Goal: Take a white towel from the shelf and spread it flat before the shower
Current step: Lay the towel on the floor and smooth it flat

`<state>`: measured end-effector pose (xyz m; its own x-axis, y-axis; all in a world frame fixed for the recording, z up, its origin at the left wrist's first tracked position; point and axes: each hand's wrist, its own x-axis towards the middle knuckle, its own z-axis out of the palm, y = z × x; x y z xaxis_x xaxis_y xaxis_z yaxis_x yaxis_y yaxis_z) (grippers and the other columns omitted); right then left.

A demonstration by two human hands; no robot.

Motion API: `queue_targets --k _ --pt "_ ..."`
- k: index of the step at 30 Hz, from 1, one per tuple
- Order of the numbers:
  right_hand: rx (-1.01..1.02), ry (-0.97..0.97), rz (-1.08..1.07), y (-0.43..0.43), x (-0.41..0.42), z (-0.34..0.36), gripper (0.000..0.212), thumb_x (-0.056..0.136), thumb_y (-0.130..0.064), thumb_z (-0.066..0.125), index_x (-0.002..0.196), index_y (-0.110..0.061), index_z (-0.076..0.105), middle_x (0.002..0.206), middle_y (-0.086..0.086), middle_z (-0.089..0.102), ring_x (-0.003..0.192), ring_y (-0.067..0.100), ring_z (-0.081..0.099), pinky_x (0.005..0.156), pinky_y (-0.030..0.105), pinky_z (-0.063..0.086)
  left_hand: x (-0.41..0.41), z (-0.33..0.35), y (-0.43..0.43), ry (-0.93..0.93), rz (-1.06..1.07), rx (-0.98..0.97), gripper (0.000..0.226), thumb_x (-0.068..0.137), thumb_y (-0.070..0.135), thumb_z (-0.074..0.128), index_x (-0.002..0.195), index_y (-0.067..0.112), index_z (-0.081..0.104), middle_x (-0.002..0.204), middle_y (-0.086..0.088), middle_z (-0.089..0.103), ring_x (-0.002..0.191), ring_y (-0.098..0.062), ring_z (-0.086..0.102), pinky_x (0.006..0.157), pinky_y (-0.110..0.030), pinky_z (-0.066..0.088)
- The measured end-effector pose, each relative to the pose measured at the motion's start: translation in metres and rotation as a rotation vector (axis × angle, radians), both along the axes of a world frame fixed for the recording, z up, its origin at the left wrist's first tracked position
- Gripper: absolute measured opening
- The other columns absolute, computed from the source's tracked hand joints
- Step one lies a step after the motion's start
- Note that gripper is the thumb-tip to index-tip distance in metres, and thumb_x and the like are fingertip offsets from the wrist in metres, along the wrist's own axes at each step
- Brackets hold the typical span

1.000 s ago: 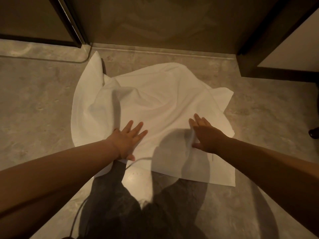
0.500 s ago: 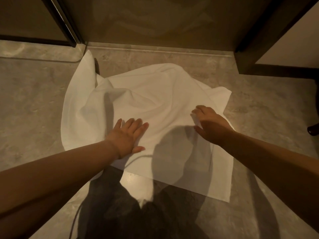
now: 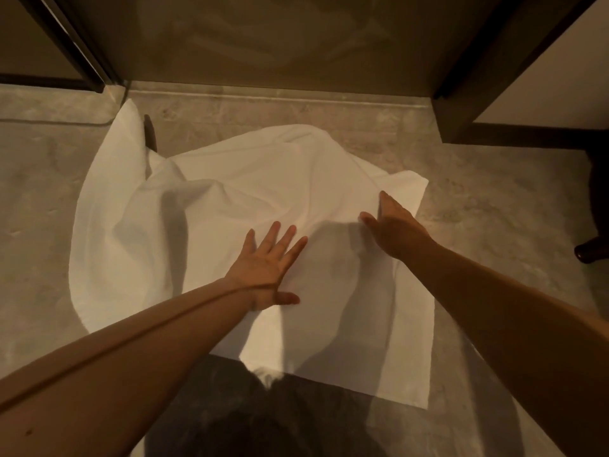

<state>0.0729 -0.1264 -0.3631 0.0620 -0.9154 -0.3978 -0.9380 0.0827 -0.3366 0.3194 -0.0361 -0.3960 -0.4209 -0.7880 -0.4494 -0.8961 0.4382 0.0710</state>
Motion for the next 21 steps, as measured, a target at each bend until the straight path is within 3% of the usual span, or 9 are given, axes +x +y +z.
queue_targets --k 3,8,14,16,19,21 --pt "-0.003 -0.03 -0.086 -0.009 -0.006 -0.007 0.063 0.097 -0.05 0.033 0.134 0.002 0.036 0.136 0.023 0.046 0.125 0.036 0.044 0.102 0.044 0.035 0.0 -0.009 0.0 -0.022 -0.026 -0.014 0.106 0.077 0.077 0.038 0.138 0.026 -0.032 0.153 -0.009 -0.031 0.14 -0.034 -0.026 0.111 -0.06 -0.001" --pt "0.001 -0.02 -0.133 -0.025 -0.019 -0.016 0.066 0.099 -0.049 0.024 0.142 0.0 0.029 0.15 0.02 0.028 0.138 0.032 0.027 0.111 0.047 0.025 0.002 -0.015 0.003 -0.001 -0.034 -0.049 0.11 0.074 0.08 0.038 0.139 0.027 -0.033 0.148 -0.011 -0.035 0.133 -0.035 -0.034 0.11 -0.064 -0.001" --pt "0.033 0.012 -0.154 -0.044 -0.036 -0.023 0.069 0.096 -0.053 0.025 0.141 -0.001 0.026 0.149 0.021 0.026 0.135 0.038 0.026 0.109 0.054 0.026 0.001 -0.022 0.009 -0.002 -0.047 -0.066 0.112 0.069 0.084 0.036 0.129 0.034 -0.044 0.145 -0.012 -0.04 0.128 -0.038 -0.042 0.107 -0.066 -0.004" --pt "0.067 0.046 -0.161 -0.05 -0.04 -0.023 0.067 0.097 -0.053 0.022 0.145 -0.006 0.025 0.155 0.016 0.018 0.141 0.035 0.018 0.113 0.053 0.021 0.0 -0.023 0.011 0.002 -0.055 -0.06 0.112 0.068 0.084 0.037 0.129 0.036 -0.044 0.144 -0.012 -0.041 0.127 -0.038 -0.043 0.106 -0.067 -0.006" --pt "0.073 0.13 -0.153 -0.049 -0.042 -0.023 0.061 0.099 -0.045 0.032 0.148 -0.011 0.019 0.159 0.011 0.004 0.145 0.031 0.005 0.115 0.05 0.015 0.001 -0.022 0.012 0.015 -0.056 -0.051 0.113 0.067 0.083 0.04 0.129 0.039 -0.042 0.143 -0.011 -0.043 0.127 -0.038 -0.044 0.105 -0.066 -0.008" --pt "-0.042 0.13 -0.166 -0.035 -0.034 -0.02 0.06 0.098 -0.034 0.041 0.149 -0.011 0.018 0.159 0.011 0.005 0.145 0.03 0.005 0.115 0.048 0.015 0.001 -0.022 0.013 0.008 -0.063 -0.053 0.112 0.067 0.083 0.04 0.129 0.039 -0.043 0.142 -0.011 -0.045 0.127 -0.038 -0.044 0.105 -0.067 -0.008"
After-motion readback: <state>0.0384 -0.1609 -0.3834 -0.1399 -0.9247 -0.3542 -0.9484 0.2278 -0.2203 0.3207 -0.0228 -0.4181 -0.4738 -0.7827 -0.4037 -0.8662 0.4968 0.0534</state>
